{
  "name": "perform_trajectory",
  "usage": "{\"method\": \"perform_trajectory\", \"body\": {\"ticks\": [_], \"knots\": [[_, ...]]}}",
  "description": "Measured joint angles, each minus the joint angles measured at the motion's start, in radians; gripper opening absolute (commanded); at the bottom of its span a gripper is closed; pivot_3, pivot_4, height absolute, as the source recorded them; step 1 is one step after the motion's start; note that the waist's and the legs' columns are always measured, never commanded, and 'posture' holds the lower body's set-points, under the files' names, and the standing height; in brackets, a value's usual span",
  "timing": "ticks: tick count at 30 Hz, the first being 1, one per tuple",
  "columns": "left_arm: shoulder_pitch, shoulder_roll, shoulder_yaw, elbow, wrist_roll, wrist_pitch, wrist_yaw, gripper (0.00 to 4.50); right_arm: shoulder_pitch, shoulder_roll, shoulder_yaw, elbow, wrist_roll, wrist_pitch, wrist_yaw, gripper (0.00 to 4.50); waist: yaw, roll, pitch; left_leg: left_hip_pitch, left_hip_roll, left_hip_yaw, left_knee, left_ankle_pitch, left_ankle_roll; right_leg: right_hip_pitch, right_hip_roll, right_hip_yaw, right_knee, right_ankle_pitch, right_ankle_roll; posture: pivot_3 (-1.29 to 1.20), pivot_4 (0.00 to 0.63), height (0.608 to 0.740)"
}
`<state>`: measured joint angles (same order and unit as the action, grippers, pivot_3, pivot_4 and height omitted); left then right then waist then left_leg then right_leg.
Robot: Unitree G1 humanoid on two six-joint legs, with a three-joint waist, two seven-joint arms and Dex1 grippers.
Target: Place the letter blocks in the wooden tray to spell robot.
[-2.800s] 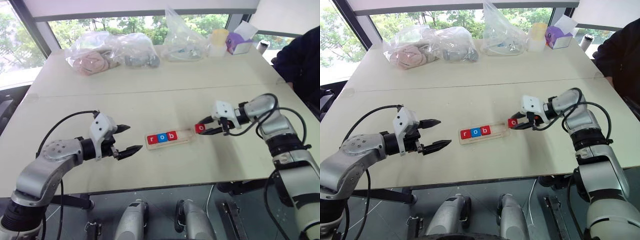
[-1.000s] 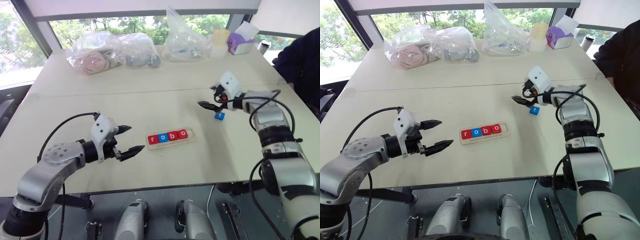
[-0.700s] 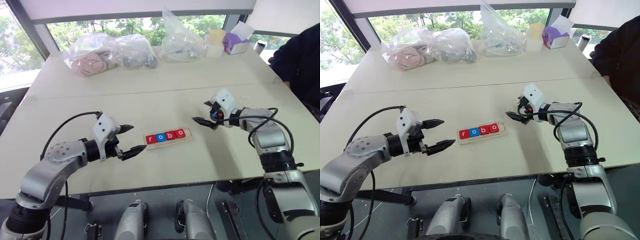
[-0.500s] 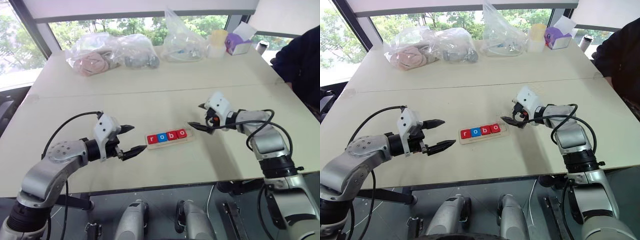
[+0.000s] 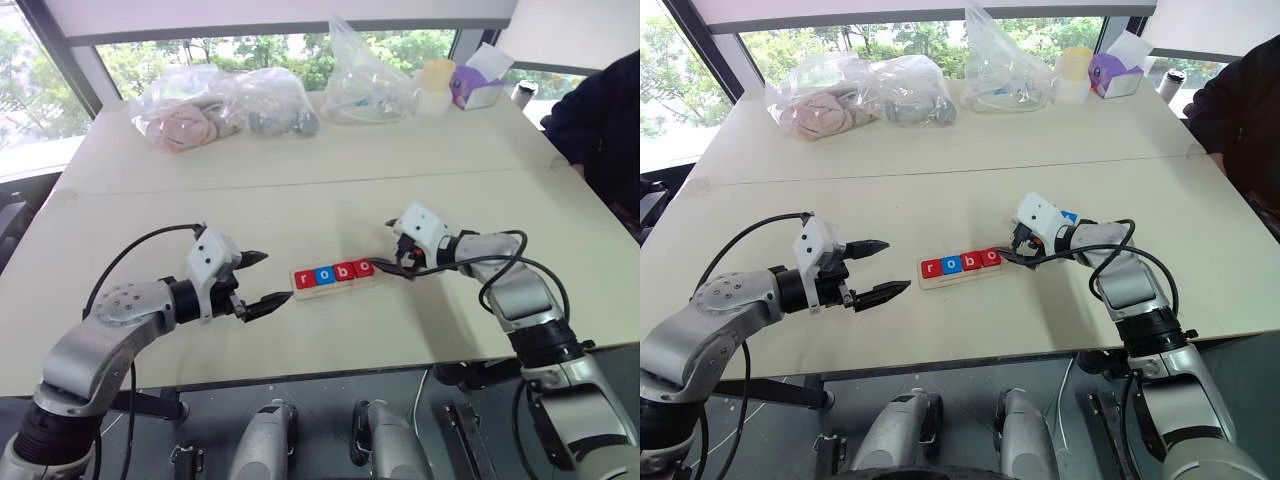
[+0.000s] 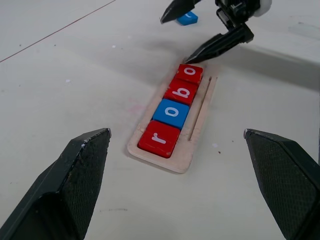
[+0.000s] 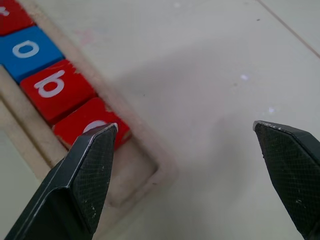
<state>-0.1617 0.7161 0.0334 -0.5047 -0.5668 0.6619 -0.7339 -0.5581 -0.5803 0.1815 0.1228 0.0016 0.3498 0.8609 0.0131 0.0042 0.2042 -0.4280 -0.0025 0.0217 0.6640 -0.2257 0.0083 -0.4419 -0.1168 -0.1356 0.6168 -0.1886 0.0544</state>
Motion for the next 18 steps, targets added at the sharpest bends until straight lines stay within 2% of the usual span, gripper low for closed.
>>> {"method": "perform_trajectory", "body": {"ticks": [6, 18], "knots": [[0.001, 0.000, 0.000, -0.008, 0.000, 0.000, 0.001, 4.50, 0.003, -0.003, -0.001, 0.000, -0.008, -0.011, -0.012, 4.45, 0.000, 0.000, 0.000, 0.000, 0.000, 0.000, 0.000, 0.000, 0.000, 0.000, 0.000, 0.000, 0.000, -0.001, -0.001, 0.00, 0.150, 0.725], [0.001, 0.000, 0.000, -0.008, 0.000, 0.000, 0.001, 4.50, 0.010, -0.017, -0.040, -0.012, 0.028, 0.081, -0.012, 4.45, 0.000, 0.000, 0.000, 0.000, 0.000, 0.000, 0.000, 0.000, 0.000, 0.000, 0.000, 0.000, 0.000, -0.001, -0.001, 0.00, 0.150, 0.725]]}}
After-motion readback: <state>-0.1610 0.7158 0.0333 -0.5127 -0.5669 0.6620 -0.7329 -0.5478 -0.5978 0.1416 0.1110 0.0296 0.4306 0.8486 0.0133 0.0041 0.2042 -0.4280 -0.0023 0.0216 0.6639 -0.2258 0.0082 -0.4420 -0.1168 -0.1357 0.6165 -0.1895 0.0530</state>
